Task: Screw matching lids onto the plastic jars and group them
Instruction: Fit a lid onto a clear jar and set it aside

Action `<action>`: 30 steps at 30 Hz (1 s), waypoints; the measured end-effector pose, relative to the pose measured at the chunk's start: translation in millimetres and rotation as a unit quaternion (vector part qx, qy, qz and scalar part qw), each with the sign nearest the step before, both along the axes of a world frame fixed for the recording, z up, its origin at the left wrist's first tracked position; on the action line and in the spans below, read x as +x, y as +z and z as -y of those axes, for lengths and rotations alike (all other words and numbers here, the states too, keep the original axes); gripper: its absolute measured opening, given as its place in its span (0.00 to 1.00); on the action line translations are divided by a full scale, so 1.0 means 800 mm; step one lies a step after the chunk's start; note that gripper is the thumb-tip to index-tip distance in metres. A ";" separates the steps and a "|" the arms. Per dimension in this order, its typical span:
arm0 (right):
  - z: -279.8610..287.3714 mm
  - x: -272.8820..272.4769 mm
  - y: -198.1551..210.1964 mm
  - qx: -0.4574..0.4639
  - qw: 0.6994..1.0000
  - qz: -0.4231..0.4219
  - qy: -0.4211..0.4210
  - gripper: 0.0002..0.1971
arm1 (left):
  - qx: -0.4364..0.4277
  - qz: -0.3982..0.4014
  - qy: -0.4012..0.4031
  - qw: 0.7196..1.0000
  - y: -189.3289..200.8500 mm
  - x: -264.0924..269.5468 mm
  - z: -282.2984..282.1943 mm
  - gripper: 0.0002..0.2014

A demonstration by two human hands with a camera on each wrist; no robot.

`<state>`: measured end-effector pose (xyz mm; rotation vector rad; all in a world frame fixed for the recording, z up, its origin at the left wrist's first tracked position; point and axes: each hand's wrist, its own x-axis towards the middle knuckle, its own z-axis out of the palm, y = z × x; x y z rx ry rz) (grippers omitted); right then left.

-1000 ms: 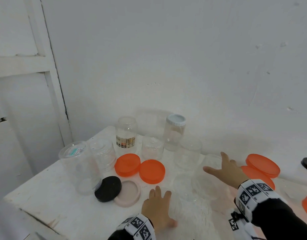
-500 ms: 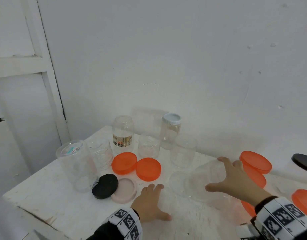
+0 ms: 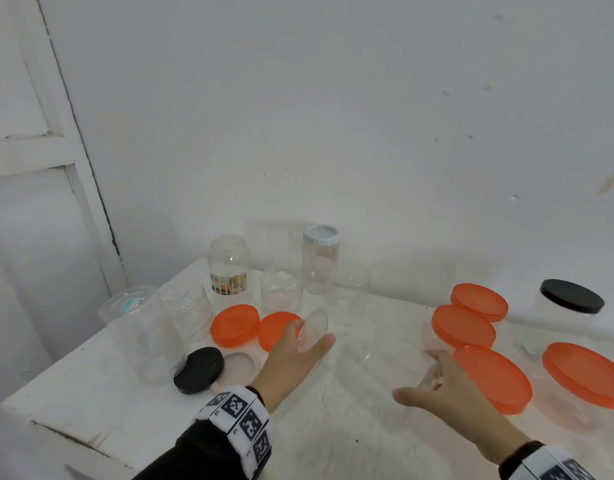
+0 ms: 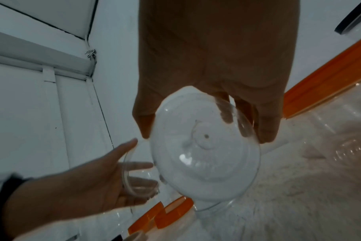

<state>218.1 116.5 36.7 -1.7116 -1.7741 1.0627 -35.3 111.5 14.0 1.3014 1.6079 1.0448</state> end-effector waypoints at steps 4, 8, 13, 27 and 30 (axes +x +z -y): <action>0.012 -0.005 -0.003 0.007 1.000 0.008 -0.007 0.36 | 0.002 0.043 0.006 0.999 0.015 0.016 -0.004 0.52; 0.015 -0.010 -0.009 -0.024 0.999 -0.037 -0.011 0.45 | 0.003 0.034 -0.005 0.999 0.025 0.027 -0.005 0.52; 0.013 -0.010 -0.025 -0.021 0.998 -0.050 -0.035 0.38 | -0.005 0.031 -0.018 0.999 0.031 0.031 -0.005 0.55; 0.006 -0.011 -0.060 -0.017 0.999 -0.040 0.015 0.33 | -0.001 -0.022 -0.052 0.998 0.032 0.048 -0.010 0.54; 0.005 -0.002 -0.065 -0.027 0.998 -0.042 0.045 0.39 | 0.005 -0.034 -0.057 0.998 0.030 0.051 -0.012 0.49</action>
